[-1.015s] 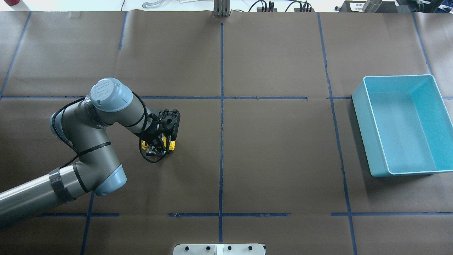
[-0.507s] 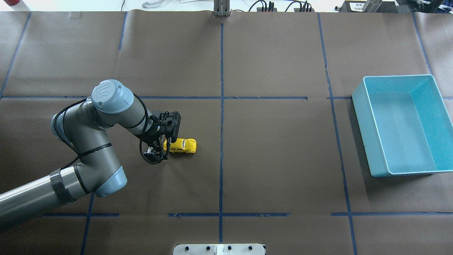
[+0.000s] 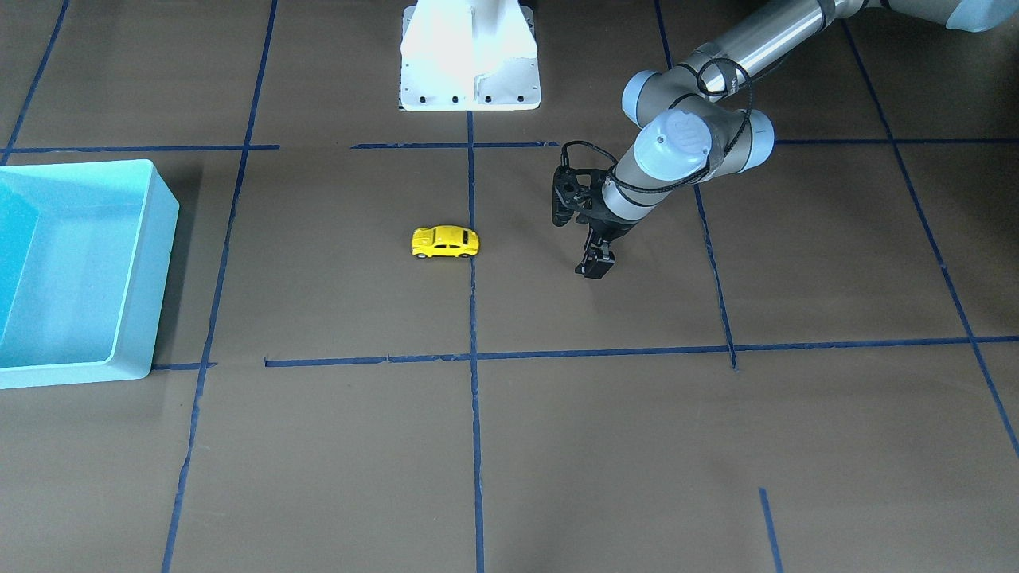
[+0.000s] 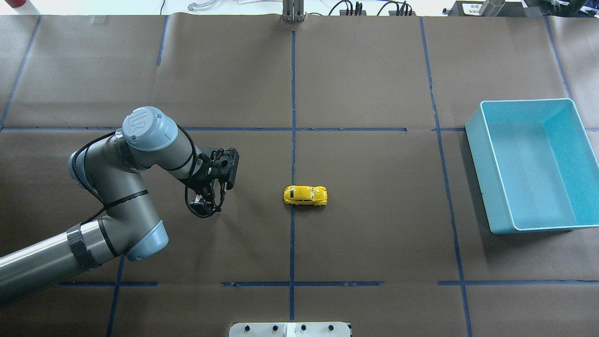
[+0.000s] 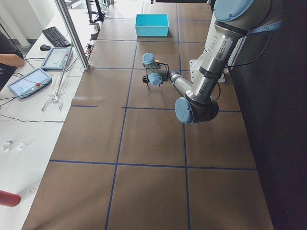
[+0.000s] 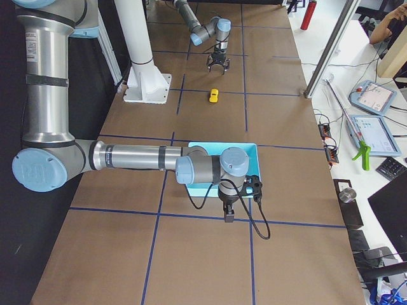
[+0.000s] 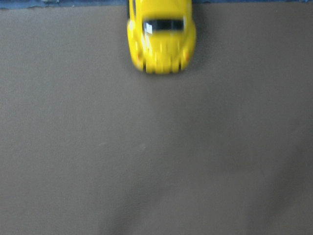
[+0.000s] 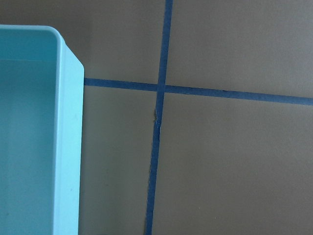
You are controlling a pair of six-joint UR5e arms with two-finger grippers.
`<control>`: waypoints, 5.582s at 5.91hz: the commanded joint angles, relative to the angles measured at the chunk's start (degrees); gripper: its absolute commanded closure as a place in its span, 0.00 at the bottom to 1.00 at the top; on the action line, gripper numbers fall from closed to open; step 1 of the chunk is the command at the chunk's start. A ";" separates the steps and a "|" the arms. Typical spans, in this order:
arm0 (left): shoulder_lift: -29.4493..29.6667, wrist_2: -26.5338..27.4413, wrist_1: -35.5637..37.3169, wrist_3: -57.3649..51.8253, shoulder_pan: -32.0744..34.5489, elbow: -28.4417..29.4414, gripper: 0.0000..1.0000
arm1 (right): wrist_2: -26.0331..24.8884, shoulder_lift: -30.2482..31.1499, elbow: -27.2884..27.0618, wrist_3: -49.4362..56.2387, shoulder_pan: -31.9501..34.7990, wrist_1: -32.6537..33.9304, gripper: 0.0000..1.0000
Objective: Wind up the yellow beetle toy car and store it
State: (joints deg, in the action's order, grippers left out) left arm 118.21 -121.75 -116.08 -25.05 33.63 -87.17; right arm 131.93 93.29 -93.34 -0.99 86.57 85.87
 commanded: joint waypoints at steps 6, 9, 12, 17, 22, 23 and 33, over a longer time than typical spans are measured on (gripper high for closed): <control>0.09 0.38 0.85 0.00 0.38 -0.54 0.00 | 0.09 0.05 0.00 0.02 0.00 0.00 0.00; 0.09 0.29 7.84 0.09 6.07 -3.16 0.00 | 0.09 0.05 -0.09 0.02 0.00 0.00 0.00; 0.35 -0.15 20.94 1.14 15.37 -6.43 0.00 | 0.09 0.05 -0.09 0.02 0.00 0.00 0.00; -7.17 -4.81 31.08 1.76 32.42 -6.43 0.00 | 0.09 0.05 -0.09 0.02 -0.18 0.00 0.00; -24.45 -14.01 33.37 16.00 48.23 -8.26 0.00 | 0.00 -0.65 0.00 0.02 -1.75 0.00 0.00; -30.43 -14.04 33.37 15.91 48.80 -12.97 0.00 | 0.00 0.04 -4.09 0.02 -2.45 0.44 0.00; -32.34 -13.42 28.01 15.29 65.41 -2.21 0.00 | -14.05 -21.83 -23.21 9.55 -46.89 14.69 0.00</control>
State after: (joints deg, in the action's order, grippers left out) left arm 85.80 -135.18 -88.07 -9.82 98.14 -89.67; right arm 119.32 71.94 -116.74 4.02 44.56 102.34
